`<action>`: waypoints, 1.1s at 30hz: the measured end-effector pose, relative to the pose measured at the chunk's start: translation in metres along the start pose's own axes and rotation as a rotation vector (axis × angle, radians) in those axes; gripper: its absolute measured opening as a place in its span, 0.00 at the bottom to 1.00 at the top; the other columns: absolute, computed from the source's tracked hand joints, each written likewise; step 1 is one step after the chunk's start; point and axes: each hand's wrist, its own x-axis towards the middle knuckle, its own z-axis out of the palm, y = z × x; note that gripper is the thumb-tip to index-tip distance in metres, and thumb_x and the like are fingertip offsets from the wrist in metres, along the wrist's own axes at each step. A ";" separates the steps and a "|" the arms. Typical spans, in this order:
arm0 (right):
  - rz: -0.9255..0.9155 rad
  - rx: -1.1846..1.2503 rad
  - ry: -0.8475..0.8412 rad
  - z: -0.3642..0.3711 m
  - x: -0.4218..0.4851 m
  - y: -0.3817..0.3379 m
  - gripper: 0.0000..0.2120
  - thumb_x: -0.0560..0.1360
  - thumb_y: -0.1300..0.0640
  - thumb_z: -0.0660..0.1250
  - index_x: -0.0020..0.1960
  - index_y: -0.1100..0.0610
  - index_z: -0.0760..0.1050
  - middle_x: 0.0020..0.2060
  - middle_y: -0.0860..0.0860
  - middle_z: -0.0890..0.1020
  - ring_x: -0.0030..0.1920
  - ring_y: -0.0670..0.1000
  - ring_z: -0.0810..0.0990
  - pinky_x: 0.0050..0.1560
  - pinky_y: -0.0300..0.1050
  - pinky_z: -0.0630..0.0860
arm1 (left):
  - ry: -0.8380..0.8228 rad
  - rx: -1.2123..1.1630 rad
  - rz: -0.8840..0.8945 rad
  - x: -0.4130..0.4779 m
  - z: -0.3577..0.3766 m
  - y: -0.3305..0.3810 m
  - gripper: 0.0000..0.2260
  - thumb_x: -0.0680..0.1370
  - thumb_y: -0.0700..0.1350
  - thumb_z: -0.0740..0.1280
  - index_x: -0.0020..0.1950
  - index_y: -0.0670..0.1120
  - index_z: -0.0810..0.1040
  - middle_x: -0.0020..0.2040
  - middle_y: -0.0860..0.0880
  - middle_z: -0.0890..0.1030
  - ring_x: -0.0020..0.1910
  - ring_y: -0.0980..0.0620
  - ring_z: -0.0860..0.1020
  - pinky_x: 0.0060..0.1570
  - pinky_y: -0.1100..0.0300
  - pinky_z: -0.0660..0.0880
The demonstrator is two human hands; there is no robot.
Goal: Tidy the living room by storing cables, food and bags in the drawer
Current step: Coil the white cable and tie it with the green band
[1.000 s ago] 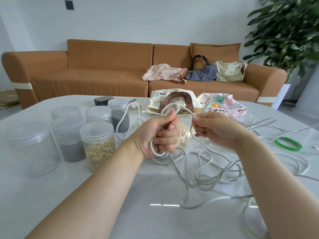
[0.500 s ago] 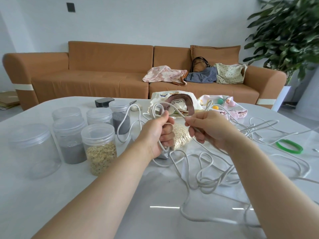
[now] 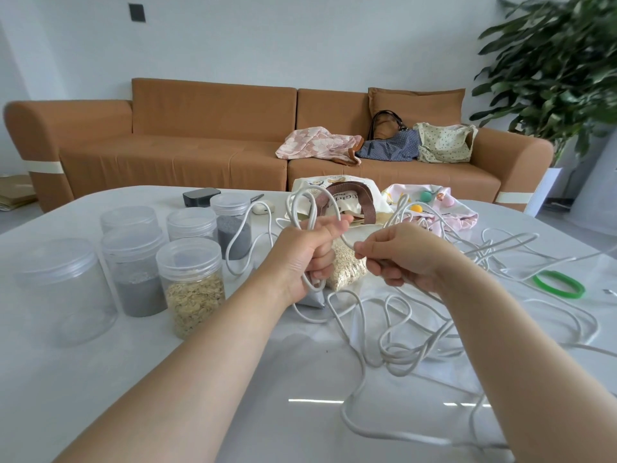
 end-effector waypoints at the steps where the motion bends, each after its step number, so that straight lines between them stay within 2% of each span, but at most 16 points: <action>1: 0.001 -0.036 -0.003 0.000 -0.001 0.000 0.12 0.75 0.59 0.68 0.35 0.63 0.74 0.20 0.52 0.72 0.17 0.46 0.61 0.19 0.34 0.60 | 0.013 0.007 0.015 0.000 0.001 0.000 0.03 0.76 0.38 0.66 0.48 0.42 0.78 0.18 0.55 0.56 0.16 0.58 0.54 0.21 0.68 0.51; 2: 0.002 -0.064 -0.005 0.001 -0.001 -0.001 0.12 0.75 0.58 0.68 0.35 0.63 0.74 0.20 0.52 0.71 0.17 0.46 0.61 0.19 0.34 0.60 | 0.026 0.005 0.026 0.000 0.002 0.001 0.01 0.75 0.37 0.67 0.44 0.42 0.77 0.18 0.54 0.56 0.15 0.58 0.54 0.20 0.69 0.52; 6: 0.015 -0.146 -0.045 0.003 -0.004 -0.005 0.15 0.74 0.54 0.69 0.34 0.63 0.73 0.19 0.51 0.70 0.16 0.46 0.59 0.19 0.33 0.58 | 0.089 0.049 0.079 0.003 0.001 -0.001 0.09 0.76 0.39 0.67 0.36 0.43 0.73 0.17 0.54 0.58 0.15 0.58 0.55 0.20 0.69 0.55; 11: 0.006 -0.202 -0.152 0.006 -0.005 -0.005 0.16 0.74 0.55 0.69 0.31 0.61 0.73 0.19 0.52 0.69 0.18 0.47 0.58 0.21 0.34 0.58 | 0.179 0.146 0.122 0.006 0.001 -0.006 0.18 0.75 0.43 0.69 0.27 0.46 0.68 0.18 0.53 0.61 0.17 0.57 0.58 0.20 0.68 0.58; 14: 0.018 -0.230 -0.211 0.006 -0.003 -0.003 0.13 0.75 0.57 0.68 0.33 0.61 0.76 0.21 0.52 0.72 0.19 0.47 0.61 0.21 0.36 0.60 | 0.202 0.173 0.120 0.006 0.006 -0.010 0.22 0.75 0.44 0.68 0.24 0.48 0.65 0.19 0.54 0.64 0.18 0.56 0.62 0.21 0.66 0.59; 17: 0.063 -0.277 -0.281 0.002 -0.002 -0.002 0.09 0.76 0.62 0.66 0.37 0.62 0.78 0.25 0.54 0.77 0.21 0.48 0.69 0.23 0.38 0.67 | 0.235 0.192 0.108 0.009 0.006 -0.011 0.24 0.76 0.46 0.65 0.20 0.50 0.64 0.20 0.52 0.66 0.22 0.54 0.65 0.27 0.63 0.62; 21: 0.089 -0.321 -0.156 -0.004 0.000 -0.002 0.09 0.76 0.64 0.64 0.39 0.62 0.79 0.31 0.56 0.81 0.28 0.49 0.79 0.29 0.39 0.76 | 0.132 0.181 0.068 0.007 0.001 -0.009 0.29 0.78 0.43 0.62 0.15 0.48 0.66 0.21 0.51 0.71 0.28 0.50 0.71 0.34 0.58 0.69; 23: 0.068 -0.371 -0.036 -0.006 0.000 -0.003 0.10 0.77 0.62 0.64 0.38 0.61 0.78 0.30 0.53 0.82 0.28 0.48 0.79 0.29 0.39 0.75 | 0.085 0.185 0.017 0.004 0.001 -0.008 0.26 0.78 0.40 0.62 0.18 0.47 0.68 0.21 0.48 0.70 0.24 0.51 0.74 0.31 0.60 0.72; 25: -0.004 -0.435 0.098 -0.007 0.001 -0.004 0.13 0.78 0.60 0.62 0.37 0.61 0.79 0.26 0.51 0.81 0.23 0.46 0.74 0.23 0.37 0.70 | 0.079 0.245 -0.035 0.002 0.002 -0.009 0.21 0.77 0.38 0.64 0.23 0.44 0.67 0.20 0.47 0.66 0.18 0.52 0.70 0.25 0.63 0.70; 27: -0.109 -0.341 0.199 -0.007 0.001 -0.006 0.15 0.79 0.56 0.62 0.37 0.61 0.79 0.26 0.52 0.80 0.20 0.46 0.69 0.21 0.36 0.65 | 0.047 0.281 -0.087 0.002 0.003 -0.010 0.20 0.76 0.35 0.64 0.26 0.45 0.64 0.18 0.50 0.62 0.15 0.54 0.62 0.22 0.65 0.65; 30: -0.262 -0.142 0.181 -0.002 0.000 -0.010 0.12 0.78 0.52 0.64 0.43 0.58 0.81 0.32 0.58 0.79 0.25 0.50 0.70 0.25 0.39 0.67 | -0.039 0.344 -0.162 -0.001 0.004 -0.009 0.20 0.76 0.33 0.63 0.27 0.47 0.61 0.18 0.51 0.58 0.16 0.56 0.54 0.21 0.68 0.57; 33: -0.336 -0.148 0.143 0.001 0.000 -0.009 0.04 0.74 0.56 0.69 0.47 0.54 0.81 0.27 0.55 0.75 0.24 0.49 0.70 0.27 0.39 0.68 | -0.100 0.432 -0.210 -0.004 0.003 -0.006 0.21 0.76 0.34 0.64 0.27 0.47 0.60 0.19 0.51 0.57 0.17 0.56 0.53 0.24 0.65 0.53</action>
